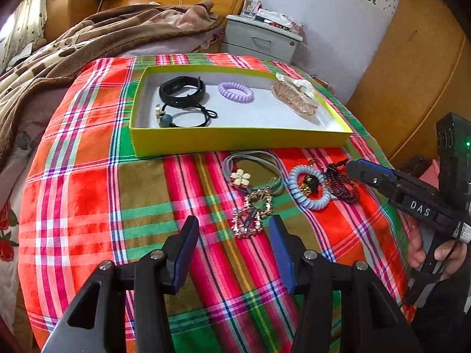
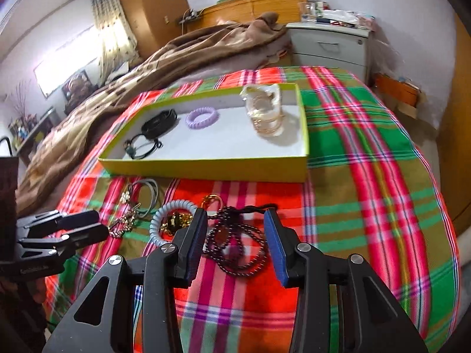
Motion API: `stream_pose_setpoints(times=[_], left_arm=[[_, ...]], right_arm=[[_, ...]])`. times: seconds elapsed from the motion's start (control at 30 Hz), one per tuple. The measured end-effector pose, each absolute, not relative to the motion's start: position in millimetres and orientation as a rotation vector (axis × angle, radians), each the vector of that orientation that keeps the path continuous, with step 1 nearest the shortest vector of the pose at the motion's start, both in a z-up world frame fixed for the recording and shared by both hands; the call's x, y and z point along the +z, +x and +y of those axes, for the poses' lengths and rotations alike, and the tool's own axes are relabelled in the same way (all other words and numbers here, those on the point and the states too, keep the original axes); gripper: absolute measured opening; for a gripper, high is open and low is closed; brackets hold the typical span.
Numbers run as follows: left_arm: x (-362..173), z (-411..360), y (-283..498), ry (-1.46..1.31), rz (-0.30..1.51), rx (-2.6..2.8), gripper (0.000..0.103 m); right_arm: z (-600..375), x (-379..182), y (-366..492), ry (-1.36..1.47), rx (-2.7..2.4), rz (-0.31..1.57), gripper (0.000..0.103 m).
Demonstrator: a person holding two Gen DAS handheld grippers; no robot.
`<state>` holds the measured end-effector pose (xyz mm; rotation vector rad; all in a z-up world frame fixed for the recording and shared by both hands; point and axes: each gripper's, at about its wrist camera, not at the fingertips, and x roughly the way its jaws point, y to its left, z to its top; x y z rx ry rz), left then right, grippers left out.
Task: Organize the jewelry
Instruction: 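Grasp the dark beaded necklace with the right gripper, then lift the beaded necklace off the bed with the right gripper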
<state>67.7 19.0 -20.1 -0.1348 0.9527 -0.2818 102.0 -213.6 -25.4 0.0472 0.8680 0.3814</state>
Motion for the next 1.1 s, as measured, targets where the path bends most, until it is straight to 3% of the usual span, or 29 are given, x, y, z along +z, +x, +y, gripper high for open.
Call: stream_pose_setpoints(times=[0.47,0.5,0.53,0.6,1.1], left_arm=[[-24.1,19.0,73.7,-0.138,0.969,-0.276,0.051],[-24.2,18.6,74.5,-0.137,0.97,-0.276,0.051],[-23.8,18.7,74.7,-0.139,0.971,-0.276,0.051],[-24.2,19.0,75.2,-0.139,0.973,-0.277,0.051],[-23.5,7.8,82.1,-0.072,0.994,-0.258,0.051]], right_arm=[[-192.5,-38.7,107.7,-0.099,0.327,0.923,0.036],[-191.6,-38.4,108.0,-0.107,0.324,0.928,0.034],[-191.6,-38.0,108.0,-0.11,0.323,0.93,0.024],[-191.3,-38.7,106.2,-0.144,0.294,0.923,0.015],[-231.0,-24.0,94.5,0.014,0.248,0.852,0.007]])
